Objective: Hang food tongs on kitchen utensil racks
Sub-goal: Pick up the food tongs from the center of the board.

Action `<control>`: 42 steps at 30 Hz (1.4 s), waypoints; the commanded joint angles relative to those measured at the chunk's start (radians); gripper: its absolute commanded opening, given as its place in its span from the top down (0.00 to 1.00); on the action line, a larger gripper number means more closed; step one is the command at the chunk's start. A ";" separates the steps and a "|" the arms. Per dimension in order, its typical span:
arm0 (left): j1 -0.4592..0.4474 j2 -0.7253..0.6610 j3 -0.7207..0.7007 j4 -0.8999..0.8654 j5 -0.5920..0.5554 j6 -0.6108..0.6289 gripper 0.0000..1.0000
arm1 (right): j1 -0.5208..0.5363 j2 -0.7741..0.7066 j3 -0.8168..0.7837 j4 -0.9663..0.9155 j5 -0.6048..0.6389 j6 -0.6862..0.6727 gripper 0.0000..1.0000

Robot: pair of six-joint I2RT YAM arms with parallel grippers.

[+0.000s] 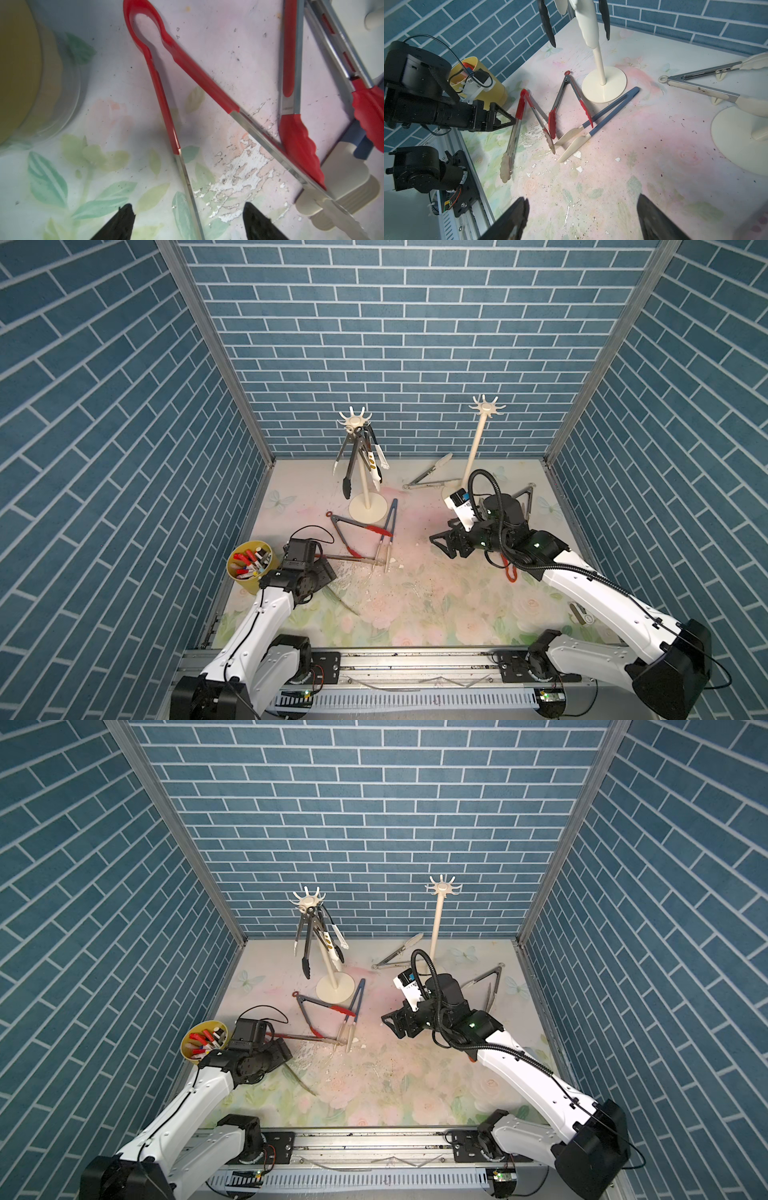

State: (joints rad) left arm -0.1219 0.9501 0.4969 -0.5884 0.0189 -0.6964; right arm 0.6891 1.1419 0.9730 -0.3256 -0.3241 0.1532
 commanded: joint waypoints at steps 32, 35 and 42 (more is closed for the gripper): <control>-0.001 0.213 0.029 0.152 0.041 0.155 0.89 | 0.005 -0.037 -0.029 -0.027 0.021 0.003 0.21; -0.015 0.201 0.051 0.135 0.030 0.178 0.92 | 0.005 -0.045 -0.034 -0.036 0.025 0.001 0.21; -0.074 0.085 0.077 0.116 -0.029 0.214 0.94 | 0.004 -0.064 -0.042 -0.057 0.037 -0.007 0.21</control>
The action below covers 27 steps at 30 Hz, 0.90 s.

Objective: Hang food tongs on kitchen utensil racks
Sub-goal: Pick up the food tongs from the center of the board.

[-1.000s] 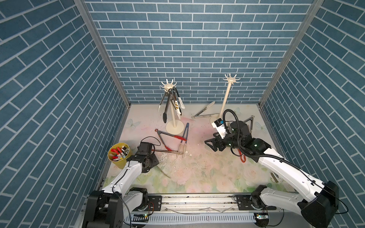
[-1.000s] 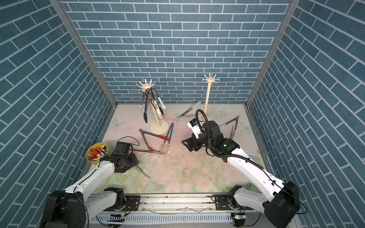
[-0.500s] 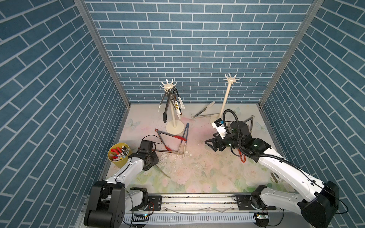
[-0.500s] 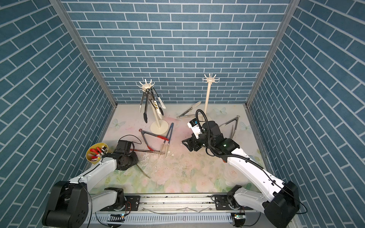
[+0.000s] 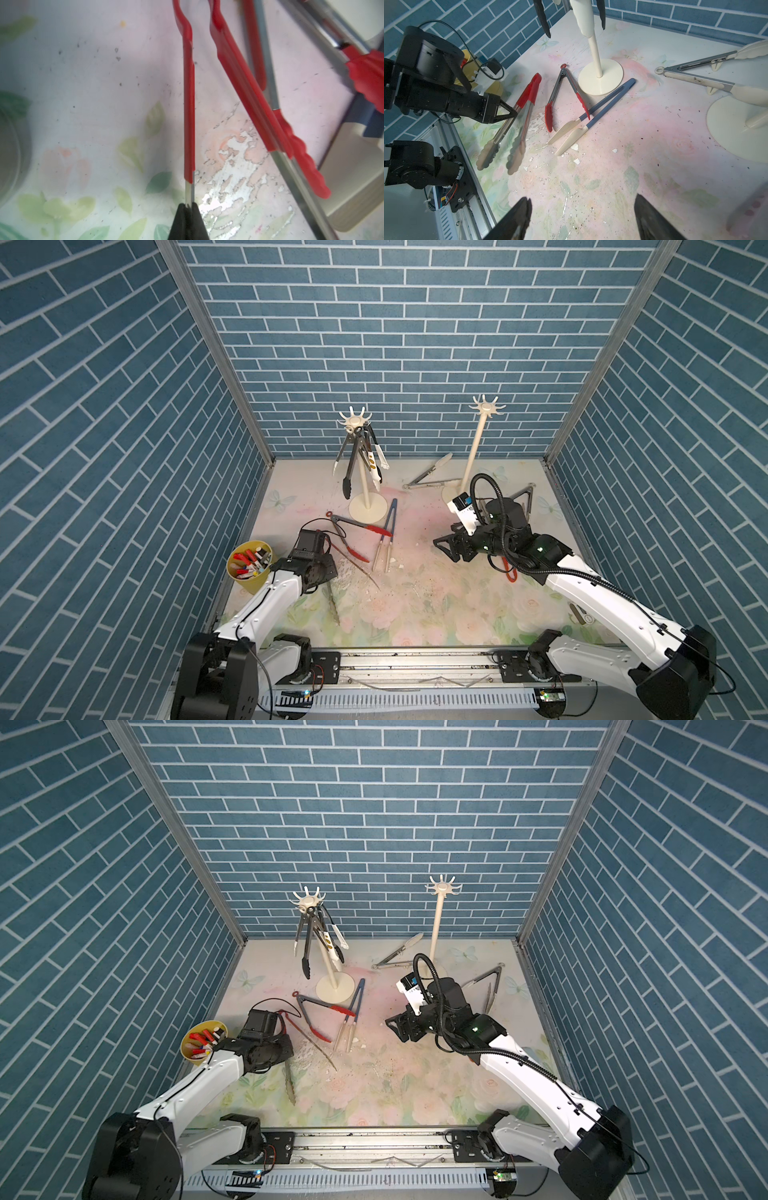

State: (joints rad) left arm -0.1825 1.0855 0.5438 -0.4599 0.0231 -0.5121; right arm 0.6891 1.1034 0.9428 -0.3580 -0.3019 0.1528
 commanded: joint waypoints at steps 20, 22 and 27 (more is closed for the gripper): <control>-0.031 -0.316 0.148 0.038 -0.021 0.327 0.95 | 0.004 -0.020 0.040 -0.066 0.018 -0.053 0.21; -0.031 -0.324 0.150 0.045 -0.003 0.367 0.95 | 0.005 -0.014 0.049 -0.070 0.017 -0.057 0.21; -0.031 -0.359 0.150 0.091 0.014 0.454 0.96 | 0.005 -0.003 0.064 -0.072 0.010 -0.066 0.21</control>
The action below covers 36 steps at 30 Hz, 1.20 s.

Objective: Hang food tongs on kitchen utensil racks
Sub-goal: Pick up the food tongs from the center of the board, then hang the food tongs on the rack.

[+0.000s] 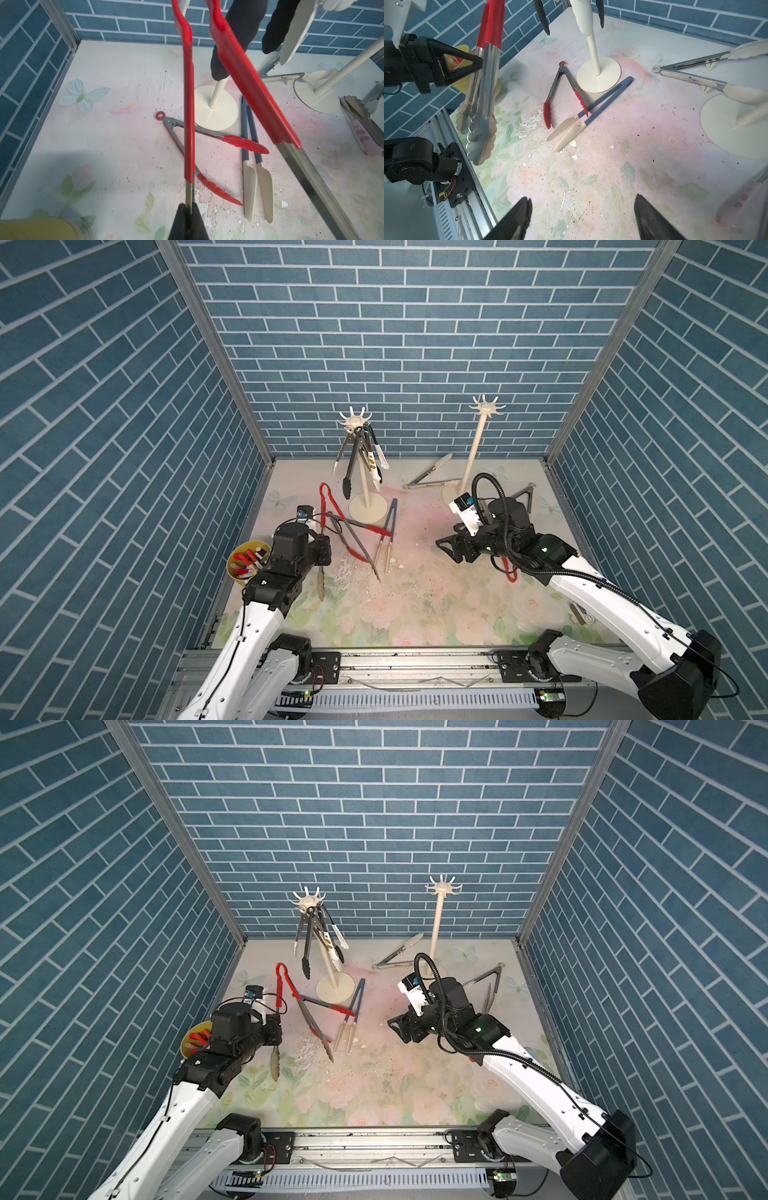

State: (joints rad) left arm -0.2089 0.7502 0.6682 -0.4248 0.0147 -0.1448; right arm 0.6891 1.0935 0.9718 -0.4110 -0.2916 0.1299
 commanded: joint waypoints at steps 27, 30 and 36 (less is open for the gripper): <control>0.097 0.014 0.218 0.260 0.374 0.360 1.00 | 0.004 -0.081 0.161 -0.069 0.050 -0.136 0.13; 0.154 0.041 0.241 0.290 0.445 0.345 1.00 | 0.004 -0.084 0.184 -0.082 0.056 -0.139 0.13; 0.272 0.107 0.285 0.345 0.655 0.295 1.00 | 0.004 -0.085 0.234 -0.112 0.042 -0.157 0.14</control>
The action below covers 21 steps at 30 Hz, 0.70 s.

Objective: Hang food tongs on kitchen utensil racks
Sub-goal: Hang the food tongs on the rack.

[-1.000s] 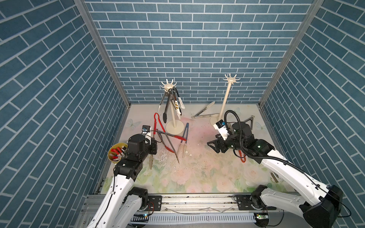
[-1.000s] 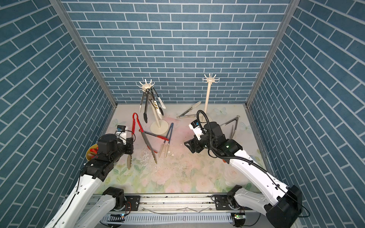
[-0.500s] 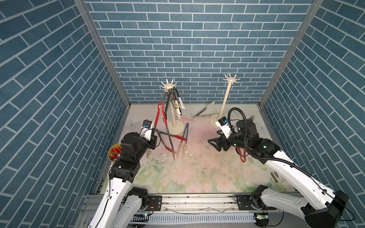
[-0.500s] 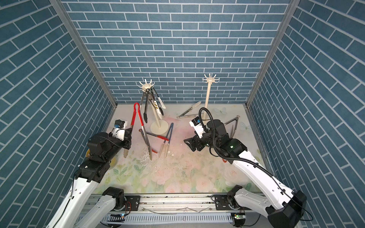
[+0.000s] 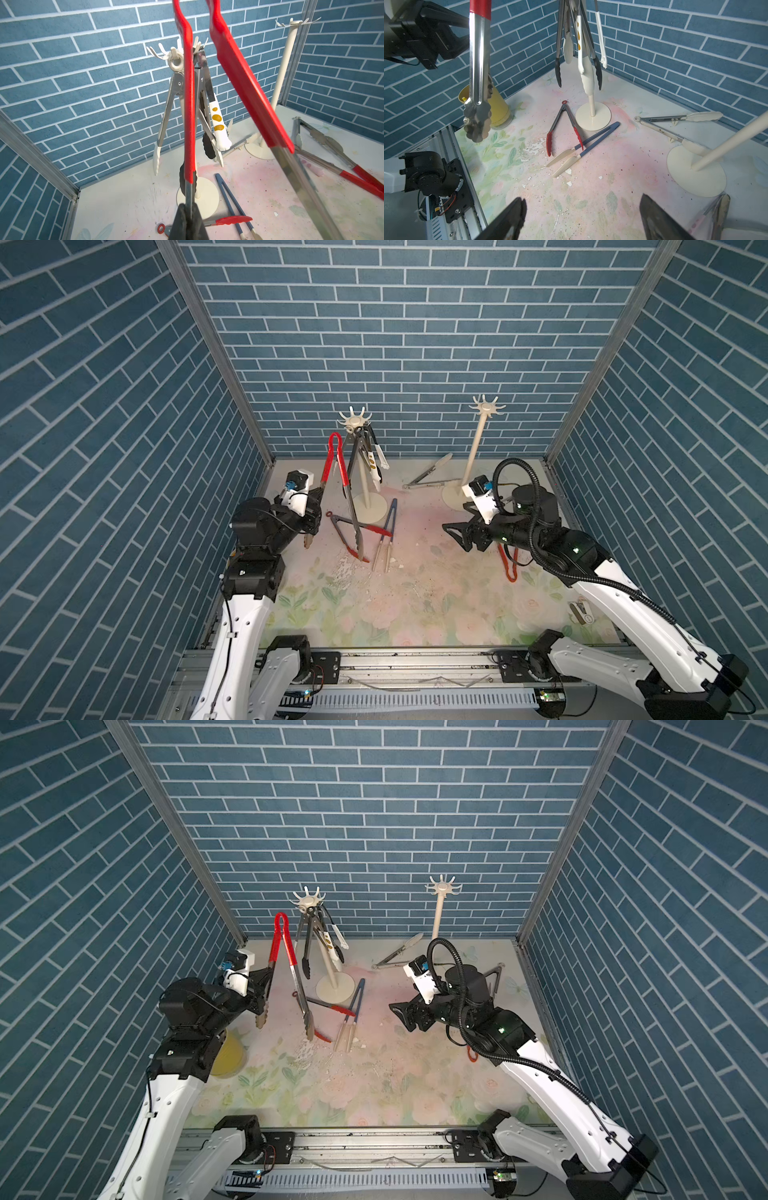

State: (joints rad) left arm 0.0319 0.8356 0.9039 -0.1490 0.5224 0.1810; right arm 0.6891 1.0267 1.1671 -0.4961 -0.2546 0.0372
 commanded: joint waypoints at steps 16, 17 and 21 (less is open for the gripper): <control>0.175 0.251 0.190 0.113 0.474 -0.054 1.00 | 0.004 -0.065 0.084 -0.012 0.049 -0.130 0.11; 0.185 0.267 0.198 0.113 0.492 -0.054 1.00 | 0.004 -0.065 0.090 -0.020 0.054 -0.133 0.10; 0.218 0.317 0.214 0.148 0.530 -0.074 0.99 | 0.004 -0.061 0.109 -0.051 0.054 -0.147 0.10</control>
State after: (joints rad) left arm 0.2302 1.1336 1.0809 -0.0650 0.9794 0.1295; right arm 0.6891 0.9771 1.2438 -0.5106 -0.2192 -0.0460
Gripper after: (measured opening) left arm 0.068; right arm 0.895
